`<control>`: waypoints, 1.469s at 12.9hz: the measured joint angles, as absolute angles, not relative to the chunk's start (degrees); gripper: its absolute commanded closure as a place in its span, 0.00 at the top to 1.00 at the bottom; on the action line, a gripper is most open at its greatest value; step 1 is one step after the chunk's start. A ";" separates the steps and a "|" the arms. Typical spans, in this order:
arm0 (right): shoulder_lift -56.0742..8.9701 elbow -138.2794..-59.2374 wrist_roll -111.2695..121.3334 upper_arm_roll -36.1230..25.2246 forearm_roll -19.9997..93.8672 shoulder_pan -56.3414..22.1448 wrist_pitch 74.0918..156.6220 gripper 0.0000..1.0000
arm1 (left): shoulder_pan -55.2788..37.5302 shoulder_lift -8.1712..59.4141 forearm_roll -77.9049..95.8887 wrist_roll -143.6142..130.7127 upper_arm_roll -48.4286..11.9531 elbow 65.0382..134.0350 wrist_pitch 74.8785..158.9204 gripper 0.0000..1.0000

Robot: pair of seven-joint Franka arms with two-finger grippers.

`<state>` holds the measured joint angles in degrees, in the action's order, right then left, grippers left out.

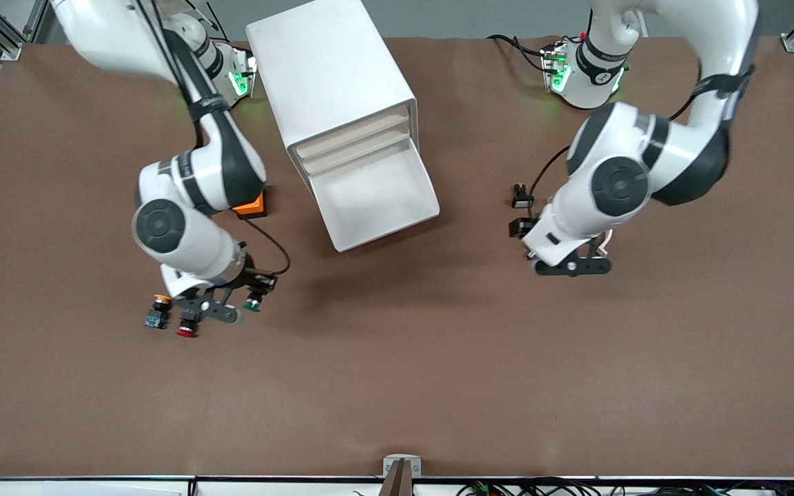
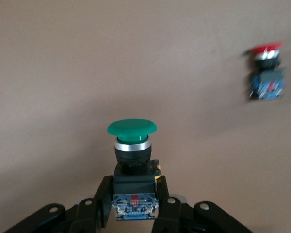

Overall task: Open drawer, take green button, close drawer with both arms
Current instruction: 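Set the green button beside the red button with the right gripper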

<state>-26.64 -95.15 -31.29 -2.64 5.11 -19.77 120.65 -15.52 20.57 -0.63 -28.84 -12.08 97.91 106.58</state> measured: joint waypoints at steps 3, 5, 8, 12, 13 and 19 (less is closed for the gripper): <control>-28.66 -95.49 -25.26 -2.58 5.11 -16.47 123.58 0.02 | -20.60 26.82 -0.63 -36.96 -12.20 97.75 112.80 1.00; -30.65 -96.47 -22.38 -2.58 5.08 -15.16 127.45 0.02 | -23.59 30.53 -0.63 -42.14 -12.26 97.32 116.82 1.00; -33.27 -97.12 -19.90 -2.58 5.08 -13.65 131.68 0.02 | -27.12 36.35 -0.63 -47.95 -12.27 93.94 118.45 1.00; -34.85 -97.90 -16.77 -2.58 5.05 -12.46 135.93 0.02 | -28.44 41.03 -0.63 -50.96 -12.33 89.76 121.21 1.00; -35.32 -98.91 -16.02 -2.58 5.05 -12.19 138.10 0.02 | -29.17 41.37 -0.63 -51.82 -12.35 89.48 121.89 1.00; -37.09 -102.72 -15.28 -2.56 5.06 -10.96 145.02 1.00 | -34.45 42.69 -0.63 -59.45 -12.43 89.26 124.30 1.00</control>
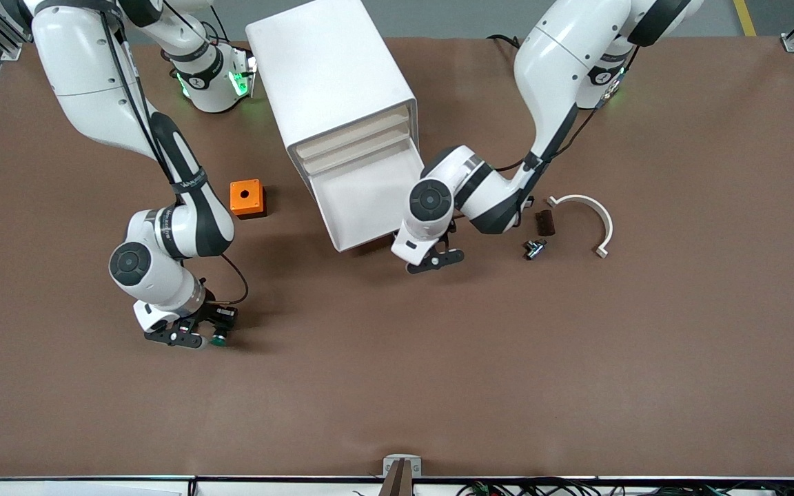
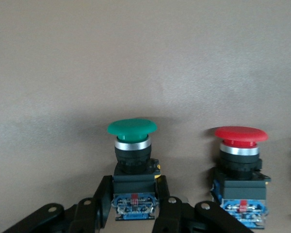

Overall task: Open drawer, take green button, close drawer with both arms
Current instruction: 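Set the green button beside the red button with the right gripper, then push the drawer shut with the left gripper while the right gripper withdraws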

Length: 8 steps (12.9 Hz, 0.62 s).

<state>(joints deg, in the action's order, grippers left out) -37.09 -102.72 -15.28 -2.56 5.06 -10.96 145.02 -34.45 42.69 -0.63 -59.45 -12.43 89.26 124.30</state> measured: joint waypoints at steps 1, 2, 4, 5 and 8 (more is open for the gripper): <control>-37.09 -102.69 -15.29 -2.56 5.08 -10.52 145.02 1.00 | -35.39 42.68 -0.63 -61.14 -12.46 89.22 124.30 1.00; -37.06 -102.59 -15.29 -2.54 5.08 -10.14 144.93 1.00 | -36.49 42.69 -0.63 -62.68 -12.51 89.22 124.29 1.00; -36.45 -100.82 -15.29 -2.53 5.09 -9.78 140.53 1.00 | -38.87 42.72 -0.55 -65.34 -12.73 89.24 124.21 1.00; -35.61 -98.88 -15.29 -2.54 5.10 -9.31 135.71 1.00 | -40.15 42.81 -0.41 -66.72 -12.95 89.35 124.16 1.00; -29.77 -95.82 -14.28 -2.49 5.10 -6.65 126.06 1.00 | -44.18 43.15 -0.28 -70.81 -13.43 90.33 124.12 1.00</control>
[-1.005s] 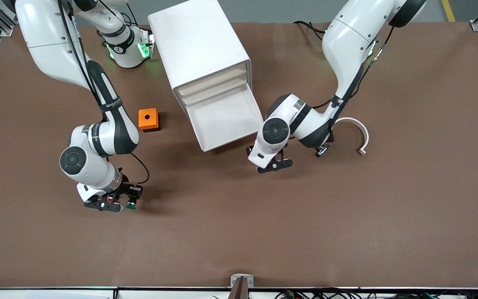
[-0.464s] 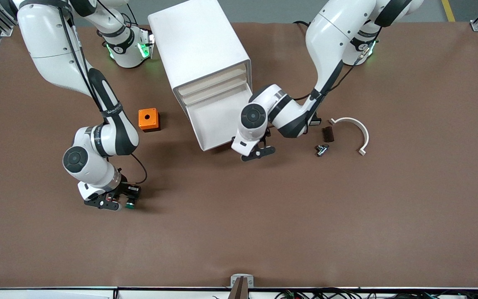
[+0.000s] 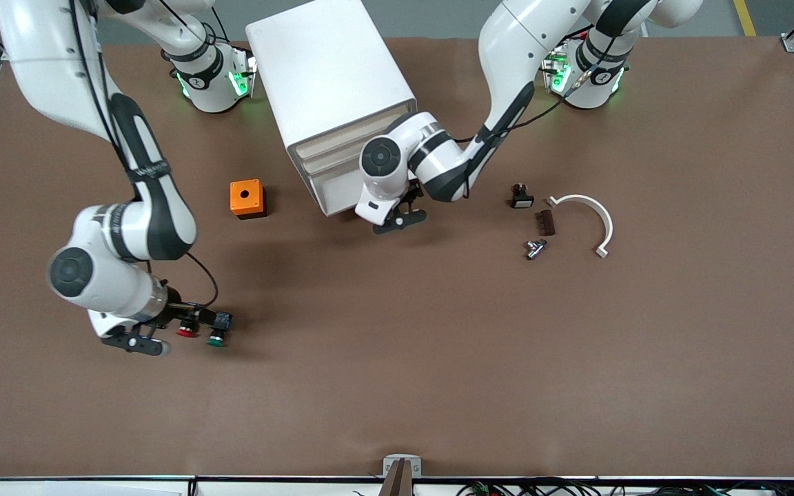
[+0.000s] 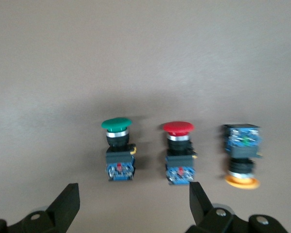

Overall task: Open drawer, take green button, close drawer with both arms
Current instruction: 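Push the drawer shut with the left gripper while the right gripper withdraws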

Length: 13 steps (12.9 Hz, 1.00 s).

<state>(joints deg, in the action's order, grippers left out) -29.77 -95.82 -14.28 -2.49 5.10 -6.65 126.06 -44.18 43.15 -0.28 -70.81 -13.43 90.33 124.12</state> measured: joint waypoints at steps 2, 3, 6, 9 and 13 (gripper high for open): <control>-24.84 -96.50 -11.00 -2.49 5.09 -5.30 123.75 1.00 | -46.08 43.40 0.09 -72.62 -13.71 90.78 124.13 1.00; -22.31 -96.97 -8.47 -2.51 5.10 -4.40 122.32 1.00 | -46.63 43.51 1.00 -72.97 -13.78 90.86 124.13 1.00; -15.23 -97.31 -5.66 -2.52 5.05 -2.49 115.81 1.00 | -47.08 43.71 3.66 -73.01 -14.02 90.99 124.13 1.00; -7.68 -97.30 -9.59 -2.55 4.00 -2.36 107.84 1.00 | -47.24 43.70 4.04 -73.08 -13.95 90.91 124.16 1.00; 1.46 -97.72 -11.79 -2.61 3.28 -0.52 100.18 1.00 | -41.31 42.50 4.04 -70.72 -13.17 89.12 124.51 1.00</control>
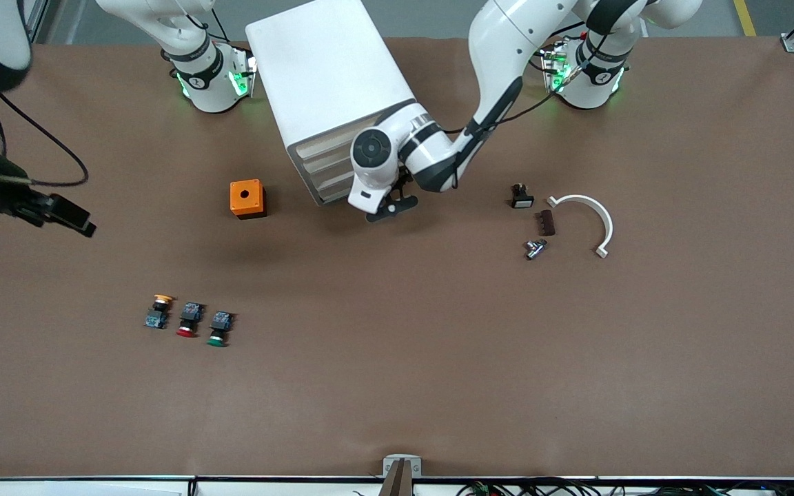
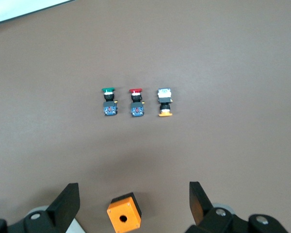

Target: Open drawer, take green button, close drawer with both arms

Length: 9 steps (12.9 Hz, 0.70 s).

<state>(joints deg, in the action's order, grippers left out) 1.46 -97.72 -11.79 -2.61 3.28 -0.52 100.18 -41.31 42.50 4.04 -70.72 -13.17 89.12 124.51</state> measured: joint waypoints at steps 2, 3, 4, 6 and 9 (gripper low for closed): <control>3.70 -98.33 -11.84 -2.60 1.38 -0.24 98.99 1.00 | -33.54 38.78 3.93 -67.52 -13.07 88.32 121.88 1.00; 4.19 -98.63 -11.95 -2.54 0.26 -0.24 98.90 1.00 | -29.54 36.09 3.13 -64.80 -13.05 88.19 117.82 1.00; 4.34 -98.73 -11.98 -2.50 -0.42 -0.23 98.81 1.00 | -25.82 33.22 1.34 -61.19 -13.05 88.13 112.77 1.00; 4.36 -98.74 -11.98 -2.50 -1.28 -0.17 98.14 1.00 | -19.36 27.33 -1.42 -51.88 -13.04 88.03 103.74 1.00; 4.99 -98.74 -11.98 -2.48 -1.38 -0.11 97.86 1.00 | -10.16 19.44 -2.12 -39.27 -12.84 85.20 94.22 1.00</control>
